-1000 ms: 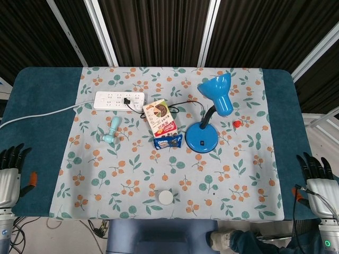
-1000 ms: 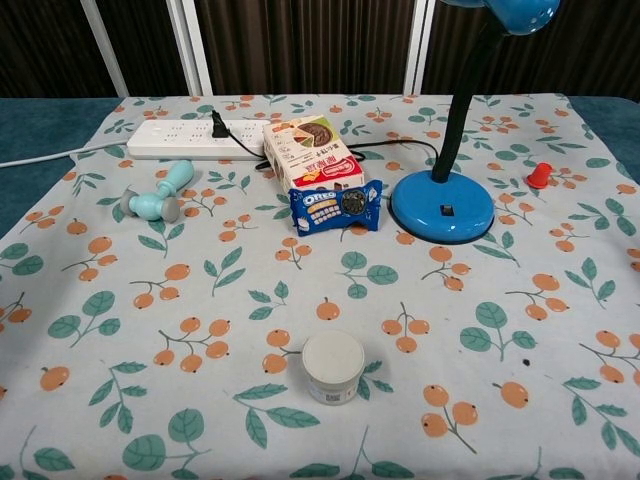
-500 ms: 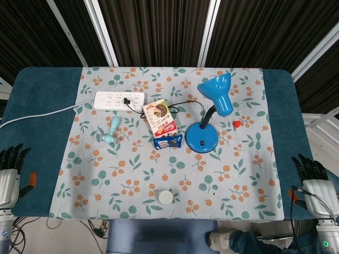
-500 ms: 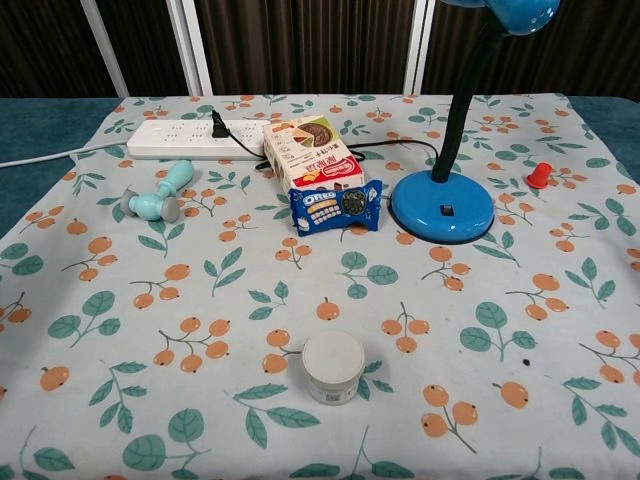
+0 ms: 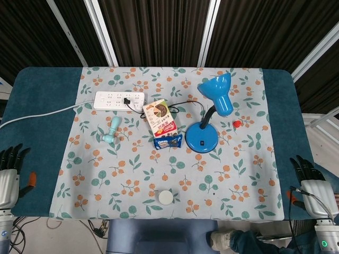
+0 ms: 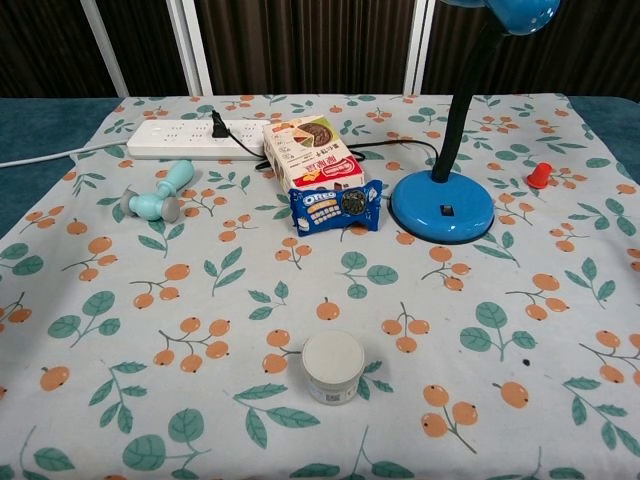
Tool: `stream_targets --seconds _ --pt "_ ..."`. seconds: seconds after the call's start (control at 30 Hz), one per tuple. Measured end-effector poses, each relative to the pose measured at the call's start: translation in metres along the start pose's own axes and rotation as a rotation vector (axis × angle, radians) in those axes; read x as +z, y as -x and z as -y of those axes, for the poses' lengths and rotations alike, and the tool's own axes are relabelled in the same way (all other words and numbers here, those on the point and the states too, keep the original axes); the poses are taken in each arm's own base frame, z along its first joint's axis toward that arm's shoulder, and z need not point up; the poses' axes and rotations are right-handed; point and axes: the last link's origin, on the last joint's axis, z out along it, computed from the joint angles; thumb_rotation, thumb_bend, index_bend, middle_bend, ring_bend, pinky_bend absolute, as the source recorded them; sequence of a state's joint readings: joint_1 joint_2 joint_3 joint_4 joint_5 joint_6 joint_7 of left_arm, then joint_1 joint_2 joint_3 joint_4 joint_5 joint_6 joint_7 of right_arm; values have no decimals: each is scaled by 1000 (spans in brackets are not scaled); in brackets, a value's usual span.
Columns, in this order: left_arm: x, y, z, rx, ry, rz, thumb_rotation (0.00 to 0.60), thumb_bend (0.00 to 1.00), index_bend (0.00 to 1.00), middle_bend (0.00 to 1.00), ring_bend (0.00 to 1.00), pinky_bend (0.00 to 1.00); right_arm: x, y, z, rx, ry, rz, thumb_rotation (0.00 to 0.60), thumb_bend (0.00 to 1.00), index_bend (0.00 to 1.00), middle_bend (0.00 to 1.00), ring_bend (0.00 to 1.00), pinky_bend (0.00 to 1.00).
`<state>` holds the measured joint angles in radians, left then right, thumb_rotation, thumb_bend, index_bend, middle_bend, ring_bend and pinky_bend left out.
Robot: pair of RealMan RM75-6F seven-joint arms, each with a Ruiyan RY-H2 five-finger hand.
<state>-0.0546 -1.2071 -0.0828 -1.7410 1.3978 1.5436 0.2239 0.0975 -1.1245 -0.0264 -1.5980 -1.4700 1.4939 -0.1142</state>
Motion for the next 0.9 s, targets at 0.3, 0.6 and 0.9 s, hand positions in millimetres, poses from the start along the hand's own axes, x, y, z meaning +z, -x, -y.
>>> stream_targets --seconds 0.3,0.6,0.9 --pt "0 1 -1 -2 0 6 600 474 141 40 31 49 27 10 26 80 -86 122 600 325 21 263 387 400" --pt "0 0 0 -7 -4 9 600 474 141 39 31 49 93 21 85 68 -229 276 600 476 21 535 637 554" --pt "0 1 1 -9 -9 17 600 474 141 39 31 49 129 32 138 44 -287 366 600 553 3 631 717 664"
